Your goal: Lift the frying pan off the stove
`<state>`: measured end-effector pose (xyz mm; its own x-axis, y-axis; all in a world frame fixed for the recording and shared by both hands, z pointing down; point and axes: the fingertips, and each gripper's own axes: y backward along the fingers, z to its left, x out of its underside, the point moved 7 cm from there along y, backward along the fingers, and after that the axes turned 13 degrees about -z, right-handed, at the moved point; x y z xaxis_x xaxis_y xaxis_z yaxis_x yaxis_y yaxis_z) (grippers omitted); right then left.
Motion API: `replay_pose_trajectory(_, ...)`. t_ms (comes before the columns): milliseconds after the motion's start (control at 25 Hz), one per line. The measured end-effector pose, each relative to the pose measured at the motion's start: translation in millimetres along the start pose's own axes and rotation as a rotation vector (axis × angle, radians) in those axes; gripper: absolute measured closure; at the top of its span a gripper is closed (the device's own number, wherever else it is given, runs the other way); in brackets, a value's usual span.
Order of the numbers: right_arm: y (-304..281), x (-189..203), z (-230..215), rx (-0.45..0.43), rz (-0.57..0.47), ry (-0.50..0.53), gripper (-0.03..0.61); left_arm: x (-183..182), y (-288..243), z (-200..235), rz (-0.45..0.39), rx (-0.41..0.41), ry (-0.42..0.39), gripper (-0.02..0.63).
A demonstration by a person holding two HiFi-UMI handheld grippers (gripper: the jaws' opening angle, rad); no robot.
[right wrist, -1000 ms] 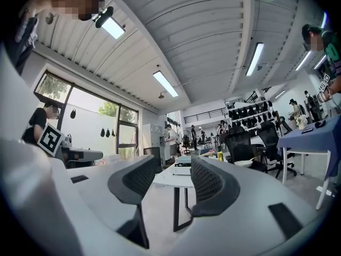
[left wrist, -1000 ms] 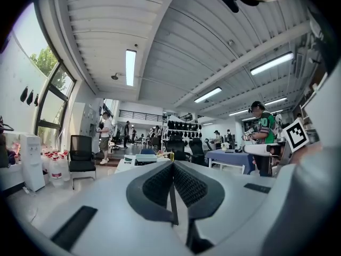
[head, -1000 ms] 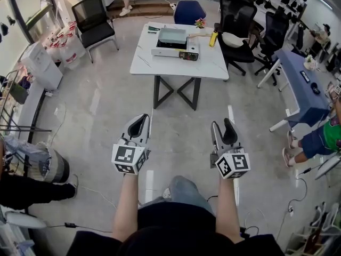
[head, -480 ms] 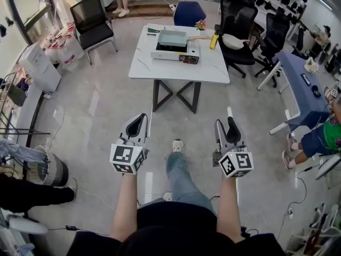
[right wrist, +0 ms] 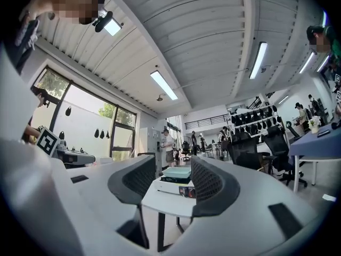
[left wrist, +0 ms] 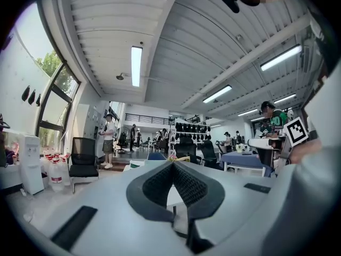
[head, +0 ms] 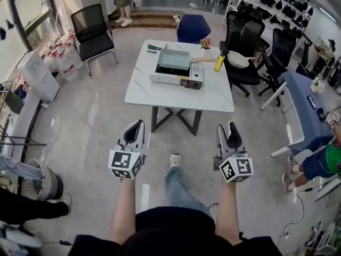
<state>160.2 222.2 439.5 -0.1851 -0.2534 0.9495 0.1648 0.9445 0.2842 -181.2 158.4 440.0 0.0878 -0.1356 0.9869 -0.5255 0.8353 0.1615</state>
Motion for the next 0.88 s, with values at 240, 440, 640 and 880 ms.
replay_pose_trajectory(240,-139,23,-60,-0.036,0.011,0.0,0.385,15,-129,50,0.01,-0.045,-0.016,0.597)
replay_pose_trajectory(440,-255,52,-118,-0.043,0.023,-0.015,0.385,34,-243,88,0.034,-0.054,-0.045,0.597)
replay_pose_trajectory(640,-346,78,-154,-0.094,0.021,-0.015,0.385,43,-331,122,0.028,-0.077,-0.047,0.597)
replay_pose_trajectory(880,-397,92,-171,-0.109,0.047,-0.024,0.385,54,-375,143,0.041,-0.098,-0.038,0.597)
